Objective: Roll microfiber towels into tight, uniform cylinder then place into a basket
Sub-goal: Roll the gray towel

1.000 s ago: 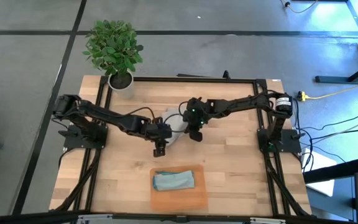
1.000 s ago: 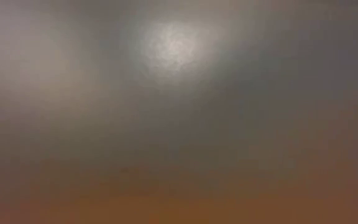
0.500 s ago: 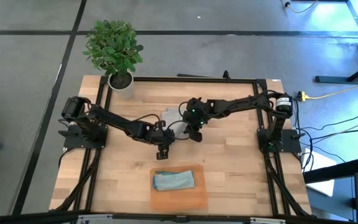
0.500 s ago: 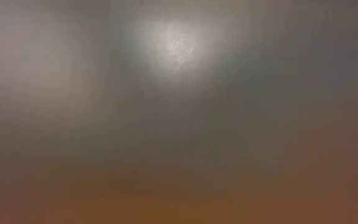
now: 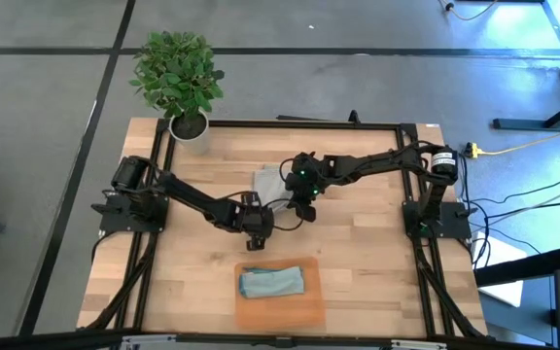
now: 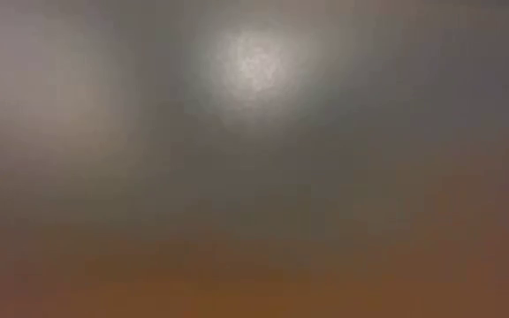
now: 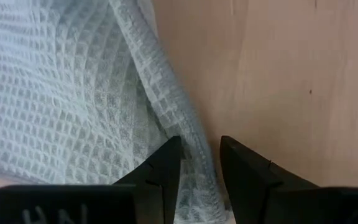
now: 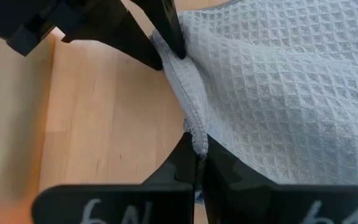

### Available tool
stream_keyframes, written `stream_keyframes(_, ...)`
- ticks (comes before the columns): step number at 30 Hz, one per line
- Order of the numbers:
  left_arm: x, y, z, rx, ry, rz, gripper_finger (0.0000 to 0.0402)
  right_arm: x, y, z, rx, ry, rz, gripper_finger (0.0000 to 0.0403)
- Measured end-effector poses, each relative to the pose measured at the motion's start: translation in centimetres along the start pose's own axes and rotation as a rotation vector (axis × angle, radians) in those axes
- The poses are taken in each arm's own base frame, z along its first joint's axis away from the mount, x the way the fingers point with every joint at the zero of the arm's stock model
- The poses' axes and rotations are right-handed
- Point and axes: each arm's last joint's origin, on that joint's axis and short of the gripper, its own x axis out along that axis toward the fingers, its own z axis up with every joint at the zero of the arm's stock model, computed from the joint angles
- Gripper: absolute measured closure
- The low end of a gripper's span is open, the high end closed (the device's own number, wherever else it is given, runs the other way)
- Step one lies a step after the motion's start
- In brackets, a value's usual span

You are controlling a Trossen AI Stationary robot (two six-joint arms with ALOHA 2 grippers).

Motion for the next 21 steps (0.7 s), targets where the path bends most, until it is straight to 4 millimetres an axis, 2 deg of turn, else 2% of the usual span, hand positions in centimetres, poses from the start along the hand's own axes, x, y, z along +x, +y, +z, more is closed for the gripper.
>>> stream_keyframes(6, -0.2, 0.2, 0.0, 0.027, -0.008, 0.034, 0.0295, 0.0, 0.0, 0.0, 0.000, 0.000, 0.000, 0.0395)
stream_keyframes(13, -2.4, 0.2, 0.7, 0.073, -0.093, 0.111, 0.0295, 0.0, 0.0, 0.0, 0.002, 0.000, 0.000, 0.0395)
stream_keyframes(21, -1.8, 0.0, 0.3, 0.091, -0.059, 0.086, 0.0295, 0.0, 0.0, 0.0, 0.048, -0.001, 0.008, 0.0395)
